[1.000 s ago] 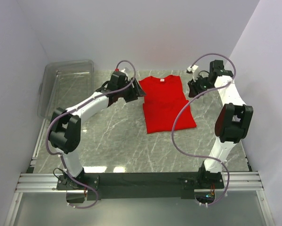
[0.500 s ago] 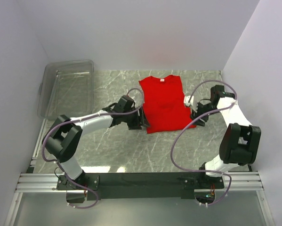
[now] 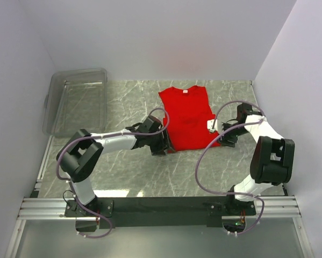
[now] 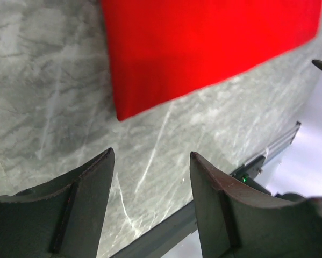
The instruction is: Fold and stack the t-shirts
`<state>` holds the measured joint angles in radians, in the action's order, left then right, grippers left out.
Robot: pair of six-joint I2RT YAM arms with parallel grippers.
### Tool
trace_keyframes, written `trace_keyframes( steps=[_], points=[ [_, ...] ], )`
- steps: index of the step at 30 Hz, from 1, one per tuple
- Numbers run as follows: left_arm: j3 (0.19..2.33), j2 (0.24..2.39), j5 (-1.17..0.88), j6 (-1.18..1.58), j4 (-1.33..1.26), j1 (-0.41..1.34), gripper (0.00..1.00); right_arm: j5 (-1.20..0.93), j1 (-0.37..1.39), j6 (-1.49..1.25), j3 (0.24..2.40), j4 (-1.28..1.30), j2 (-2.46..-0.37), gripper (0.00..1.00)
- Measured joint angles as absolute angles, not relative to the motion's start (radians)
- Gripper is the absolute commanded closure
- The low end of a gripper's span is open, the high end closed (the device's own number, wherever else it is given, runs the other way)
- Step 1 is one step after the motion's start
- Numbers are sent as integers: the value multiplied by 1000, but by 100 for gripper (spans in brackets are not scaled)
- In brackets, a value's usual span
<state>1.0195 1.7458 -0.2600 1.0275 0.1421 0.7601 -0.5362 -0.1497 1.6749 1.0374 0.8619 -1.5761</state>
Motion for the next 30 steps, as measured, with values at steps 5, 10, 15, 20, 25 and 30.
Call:
trace_keyframes(
  steps=[5, 10, 15, 20, 25, 30],
  points=[
    [1055, 1795, -237, 1047, 154, 763, 37, -506, -129, 1686, 1034, 831, -1626, 37],
    [1080, 1813, -229, 1072, 158, 763, 38, -484, -121, 1697, 1024, 828, -1639, 37],
    [1105, 1857, -229, 1097, 160, 765, 39, -476, -112, 1697, 1024, 821, -1654, 39],
    [1108, 1877, -224, 1117, 175, 768, 45, -477, -93, 1694, 1025, 816, -1675, 40],
    [1108, 1878, -204, 1135, 185, 770, 52, -479, -89, 1684, 1028, 813, -1689, 41],
    [1125, 1902, -195, 1150, 184, 770, 59, -480, -89, 1687, 1028, 813, -1690, 41]
  ],
)
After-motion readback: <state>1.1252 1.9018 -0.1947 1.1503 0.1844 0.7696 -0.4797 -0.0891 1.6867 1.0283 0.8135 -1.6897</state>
